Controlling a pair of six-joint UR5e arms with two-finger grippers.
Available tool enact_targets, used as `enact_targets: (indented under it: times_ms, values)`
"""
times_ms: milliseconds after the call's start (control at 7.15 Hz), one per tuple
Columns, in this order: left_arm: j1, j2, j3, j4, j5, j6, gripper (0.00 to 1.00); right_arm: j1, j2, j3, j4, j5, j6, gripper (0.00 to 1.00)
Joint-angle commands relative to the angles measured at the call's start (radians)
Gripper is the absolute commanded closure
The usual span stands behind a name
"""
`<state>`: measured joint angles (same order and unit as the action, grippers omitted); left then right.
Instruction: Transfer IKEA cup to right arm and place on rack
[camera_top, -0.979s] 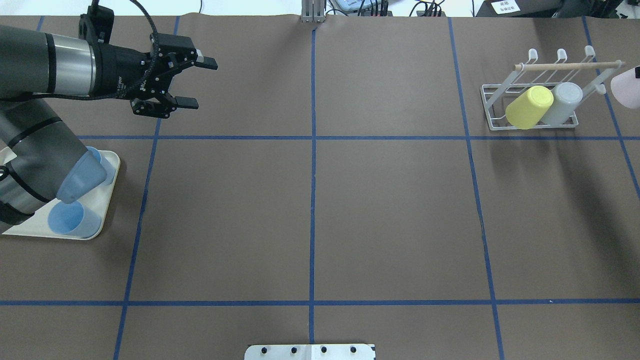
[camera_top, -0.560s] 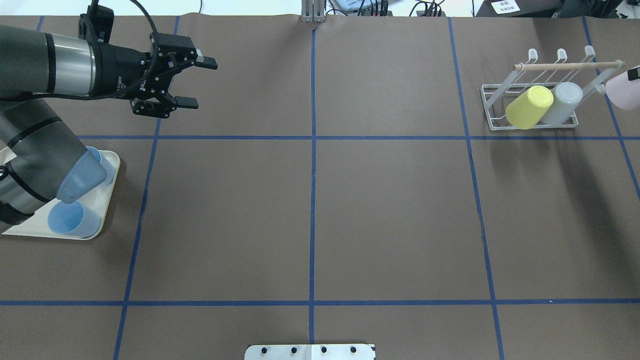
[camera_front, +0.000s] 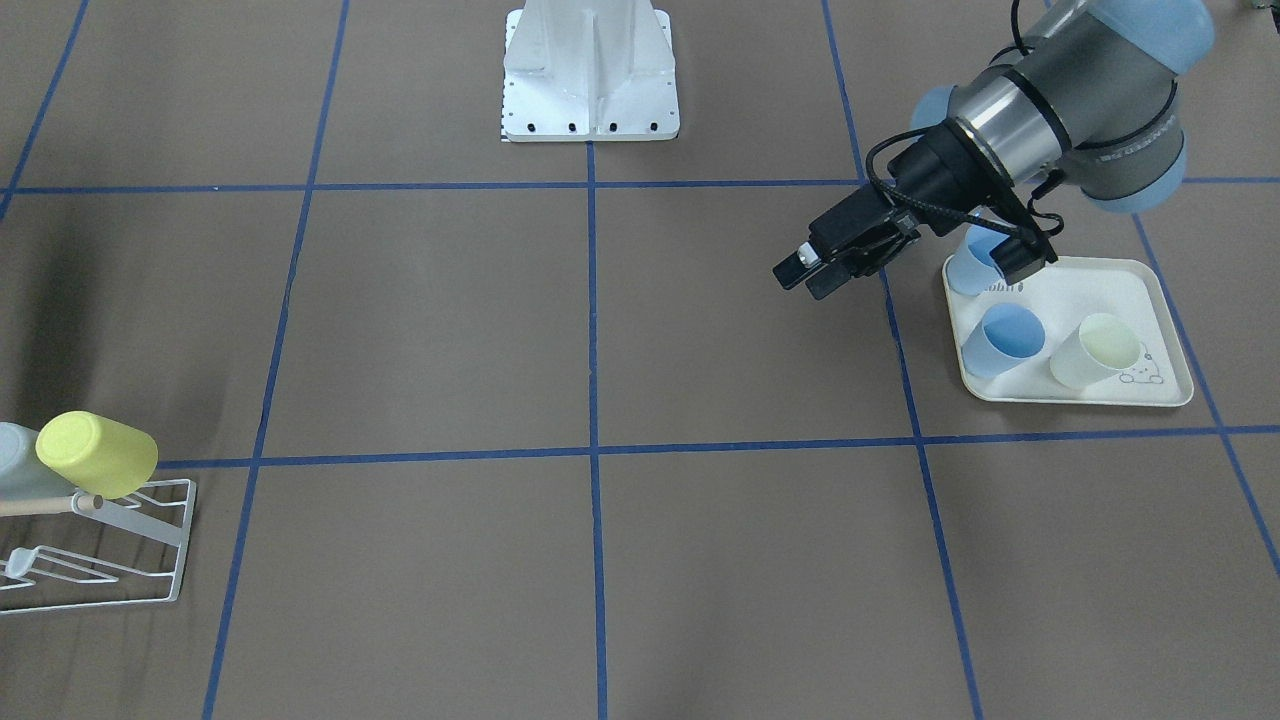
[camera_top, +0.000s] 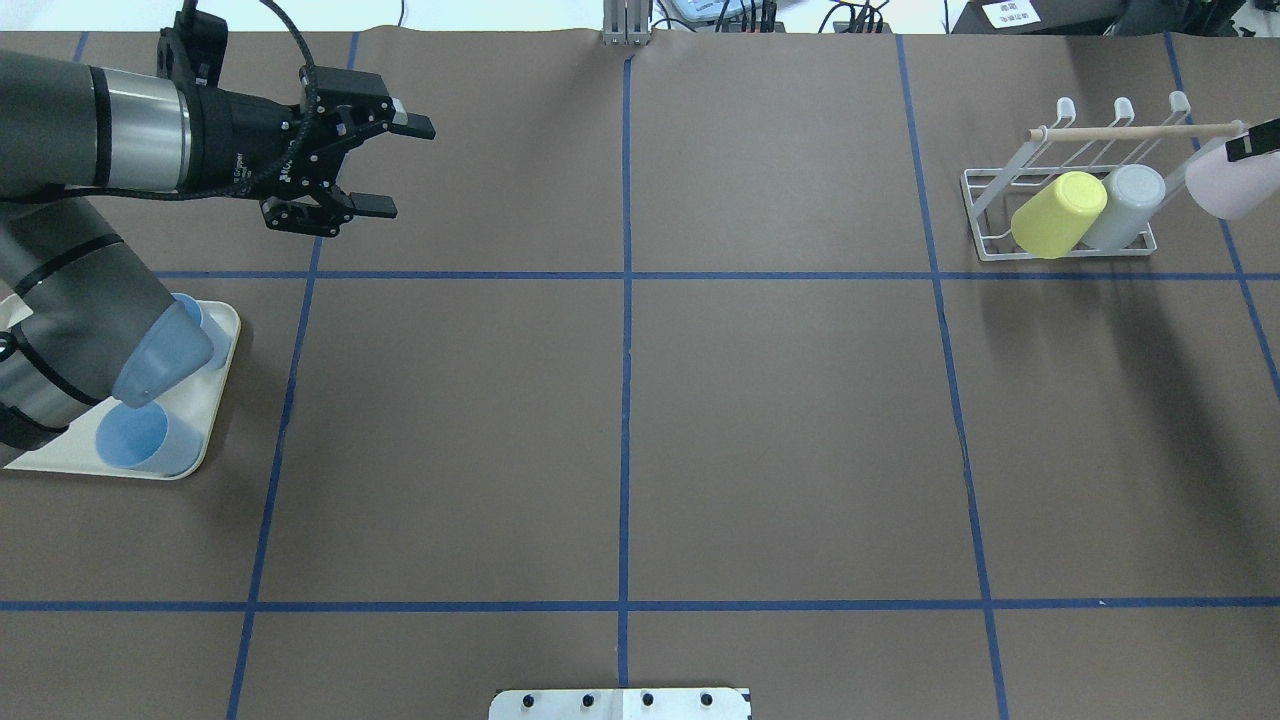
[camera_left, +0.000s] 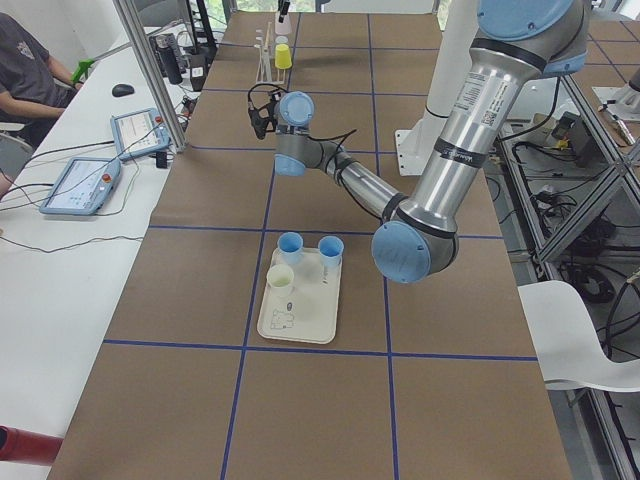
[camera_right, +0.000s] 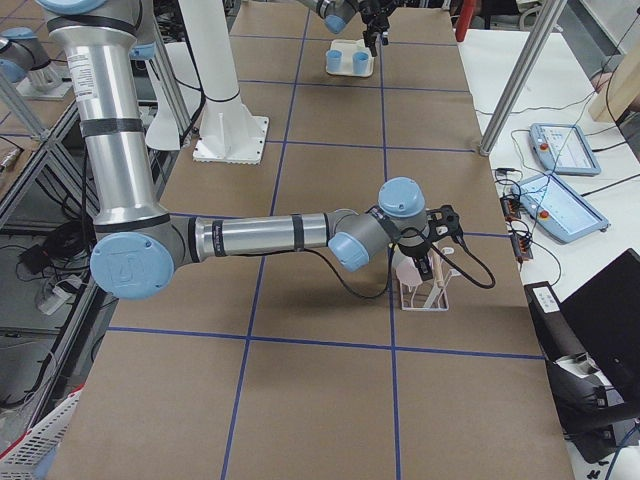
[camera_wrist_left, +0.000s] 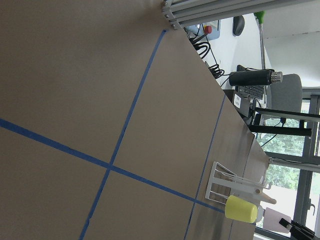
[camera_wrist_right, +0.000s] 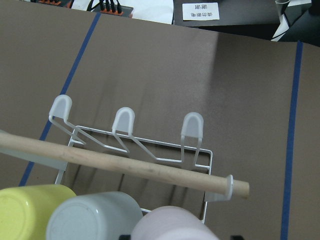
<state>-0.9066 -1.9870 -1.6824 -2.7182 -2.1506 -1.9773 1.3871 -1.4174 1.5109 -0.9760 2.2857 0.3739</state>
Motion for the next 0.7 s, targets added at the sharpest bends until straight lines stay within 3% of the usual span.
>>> enact_targets:
  times_ms: [0, 140, 420, 560]
  values:
    - [0.000, 0.001, -0.006, 0.000, 0.000, 0.000, 0.00, -0.005, 0.011, -0.033, 0.006, -0.002, -0.012, 0.60]
    - [0.000, 0.001, -0.010, 0.000, 0.000, 0.000, 0.00, -0.008, 0.012, -0.043, 0.011, -0.017, -0.013, 0.49]
    - [-0.002, -0.001, -0.011, 0.000, 0.000, 0.000, 0.00, -0.029, 0.015, -0.044, 0.014, -0.054, -0.009, 0.16]
    - [-0.002, -0.001, -0.010, 0.000, 0.000, 0.000, 0.00, -0.036, 0.026, -0.054, 0.016, -0.054, -0.007, 0.05]
